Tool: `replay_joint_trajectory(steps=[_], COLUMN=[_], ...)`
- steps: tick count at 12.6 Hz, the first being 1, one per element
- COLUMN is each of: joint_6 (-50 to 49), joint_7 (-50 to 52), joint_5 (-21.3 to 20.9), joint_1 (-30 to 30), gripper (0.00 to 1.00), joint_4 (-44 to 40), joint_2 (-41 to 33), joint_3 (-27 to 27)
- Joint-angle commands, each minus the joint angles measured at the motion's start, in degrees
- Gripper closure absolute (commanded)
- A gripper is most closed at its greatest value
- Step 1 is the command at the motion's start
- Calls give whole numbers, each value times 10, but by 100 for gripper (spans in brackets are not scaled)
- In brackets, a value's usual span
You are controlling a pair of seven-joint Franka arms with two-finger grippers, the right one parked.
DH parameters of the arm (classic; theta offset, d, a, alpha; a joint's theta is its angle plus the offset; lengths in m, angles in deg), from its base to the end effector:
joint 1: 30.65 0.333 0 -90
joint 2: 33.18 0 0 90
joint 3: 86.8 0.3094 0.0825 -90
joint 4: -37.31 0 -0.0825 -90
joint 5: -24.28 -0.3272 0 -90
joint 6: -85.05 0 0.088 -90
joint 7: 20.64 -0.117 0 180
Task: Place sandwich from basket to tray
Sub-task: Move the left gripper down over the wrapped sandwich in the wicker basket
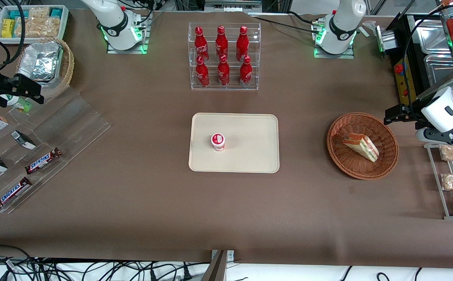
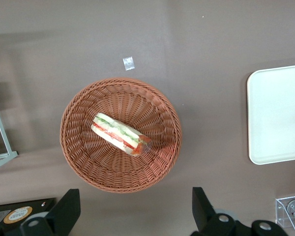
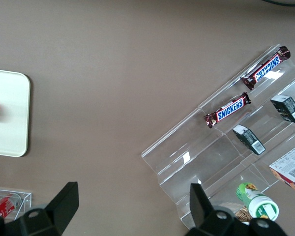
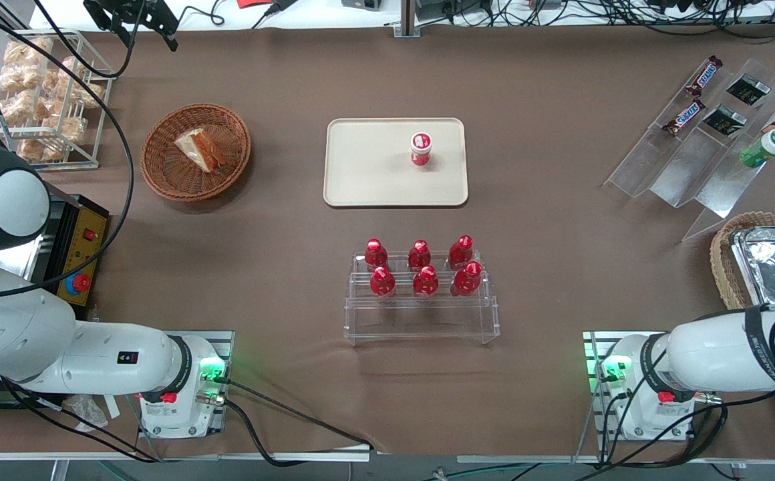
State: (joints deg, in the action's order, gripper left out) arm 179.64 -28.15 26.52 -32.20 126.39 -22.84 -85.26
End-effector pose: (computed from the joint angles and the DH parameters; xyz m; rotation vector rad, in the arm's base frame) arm 0.5508 -0.0056 0.5265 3.0934 -0.1962 -0.1269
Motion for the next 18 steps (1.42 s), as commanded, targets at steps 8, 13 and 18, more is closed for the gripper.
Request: replay_joint_trajectory(steps=[8,13,18], joint_6=[-27,42,200], joint_7=[188,518,614], joint_5=[-31,-63,-76], joint_1=[2,3,4], gripper=[0,0,0], joint_4=[-41,31,187], joint_2=[49,82,56], joint_3=[5,2,1])
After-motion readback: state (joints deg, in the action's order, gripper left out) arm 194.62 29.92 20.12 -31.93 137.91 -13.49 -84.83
